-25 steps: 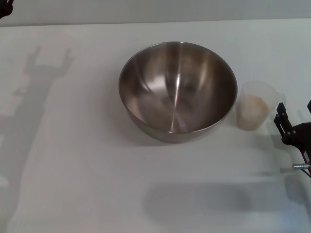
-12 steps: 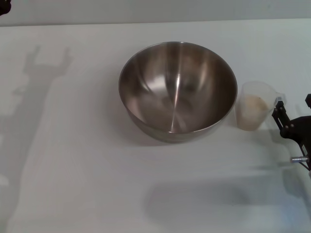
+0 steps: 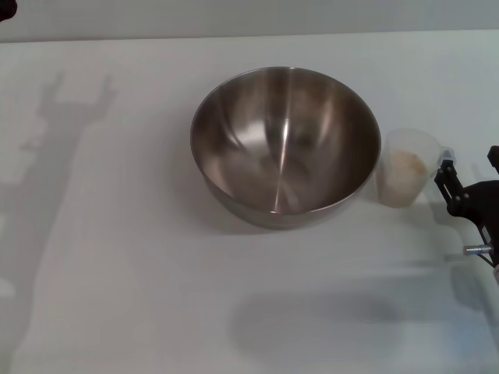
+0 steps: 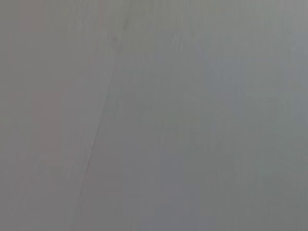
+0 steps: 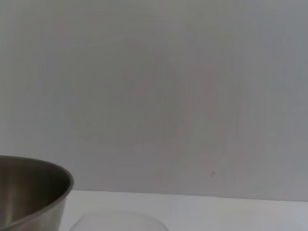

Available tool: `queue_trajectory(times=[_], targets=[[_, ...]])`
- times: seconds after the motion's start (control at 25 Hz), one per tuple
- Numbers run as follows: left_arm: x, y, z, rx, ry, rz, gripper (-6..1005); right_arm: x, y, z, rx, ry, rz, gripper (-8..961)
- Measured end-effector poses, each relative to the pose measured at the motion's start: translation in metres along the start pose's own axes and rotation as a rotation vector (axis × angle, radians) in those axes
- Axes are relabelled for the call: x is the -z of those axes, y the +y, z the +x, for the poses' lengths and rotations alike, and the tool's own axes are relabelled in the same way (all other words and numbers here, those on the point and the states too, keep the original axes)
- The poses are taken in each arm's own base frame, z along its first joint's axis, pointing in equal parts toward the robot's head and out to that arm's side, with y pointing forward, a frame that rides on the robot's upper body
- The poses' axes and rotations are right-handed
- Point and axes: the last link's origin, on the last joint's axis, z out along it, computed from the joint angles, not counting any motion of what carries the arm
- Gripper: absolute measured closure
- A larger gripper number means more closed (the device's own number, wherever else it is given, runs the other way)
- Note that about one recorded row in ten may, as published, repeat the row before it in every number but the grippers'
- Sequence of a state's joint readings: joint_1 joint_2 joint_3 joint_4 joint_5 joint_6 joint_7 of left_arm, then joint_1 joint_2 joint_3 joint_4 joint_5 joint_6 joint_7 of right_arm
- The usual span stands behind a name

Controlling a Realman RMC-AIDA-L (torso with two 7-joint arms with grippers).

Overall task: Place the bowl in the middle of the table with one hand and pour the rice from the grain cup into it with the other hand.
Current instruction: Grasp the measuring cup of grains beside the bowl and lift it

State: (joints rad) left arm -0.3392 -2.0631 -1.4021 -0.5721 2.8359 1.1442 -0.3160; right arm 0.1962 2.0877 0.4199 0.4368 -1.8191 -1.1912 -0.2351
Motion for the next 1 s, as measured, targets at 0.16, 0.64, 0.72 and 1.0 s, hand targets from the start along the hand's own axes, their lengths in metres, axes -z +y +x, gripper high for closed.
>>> queue_trajectory(times=[0.16, 0.64, 0.72, 1.0], targets=[[0.0, 0.0, 0.0, 0.0, 0.0, 0.0, 129, -0.004, 0.001, 0.0, 0.006, 0.005, -0.012, 239], [0.0, -0.001, 0.0, -0.002, -0.001, 0.003, 129, -0.014, 0.007, -0.003, 0.01, 0.006, -0.042, 498], [0.001, -0.002, 0.0, -0.003, -0.001, 0.004, 129, -0.014, 0.007, -0.003, 0.01, 0.005, -0.045, 577], [0.001, -0.002, 0.0, -0.003, -0.001, 0.006, 129, -0.016, 0.009, -0.005, 0.01, -0.004, -0.05, 718]])
